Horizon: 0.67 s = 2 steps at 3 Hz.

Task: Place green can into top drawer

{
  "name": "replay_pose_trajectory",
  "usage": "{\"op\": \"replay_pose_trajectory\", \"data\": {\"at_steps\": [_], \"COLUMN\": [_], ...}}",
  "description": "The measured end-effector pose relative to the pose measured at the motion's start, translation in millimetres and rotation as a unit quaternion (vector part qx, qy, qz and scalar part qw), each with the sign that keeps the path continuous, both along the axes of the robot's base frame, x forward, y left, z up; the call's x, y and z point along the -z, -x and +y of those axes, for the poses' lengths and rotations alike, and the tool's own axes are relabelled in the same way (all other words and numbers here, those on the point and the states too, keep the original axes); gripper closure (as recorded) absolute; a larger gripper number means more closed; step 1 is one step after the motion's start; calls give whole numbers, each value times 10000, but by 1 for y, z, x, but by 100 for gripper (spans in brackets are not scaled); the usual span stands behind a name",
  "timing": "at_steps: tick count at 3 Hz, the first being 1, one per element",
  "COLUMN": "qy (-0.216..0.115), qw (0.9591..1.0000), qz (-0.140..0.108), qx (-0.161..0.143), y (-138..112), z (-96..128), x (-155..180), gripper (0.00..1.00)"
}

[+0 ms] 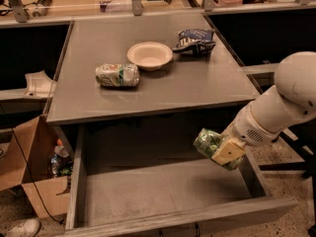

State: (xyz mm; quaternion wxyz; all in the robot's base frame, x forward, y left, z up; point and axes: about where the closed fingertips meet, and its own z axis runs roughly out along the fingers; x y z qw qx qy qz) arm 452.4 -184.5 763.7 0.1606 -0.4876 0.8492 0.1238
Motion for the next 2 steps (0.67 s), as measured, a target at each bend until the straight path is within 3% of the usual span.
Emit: {"op": "replay_pose_trajectory", "data": {"at_steps": [2], "qy": [-109], "qw": [9992], "qz": [358], "qx": [-104], "y": [6], "z": [20], "x": [35], "gripper": [100]}}
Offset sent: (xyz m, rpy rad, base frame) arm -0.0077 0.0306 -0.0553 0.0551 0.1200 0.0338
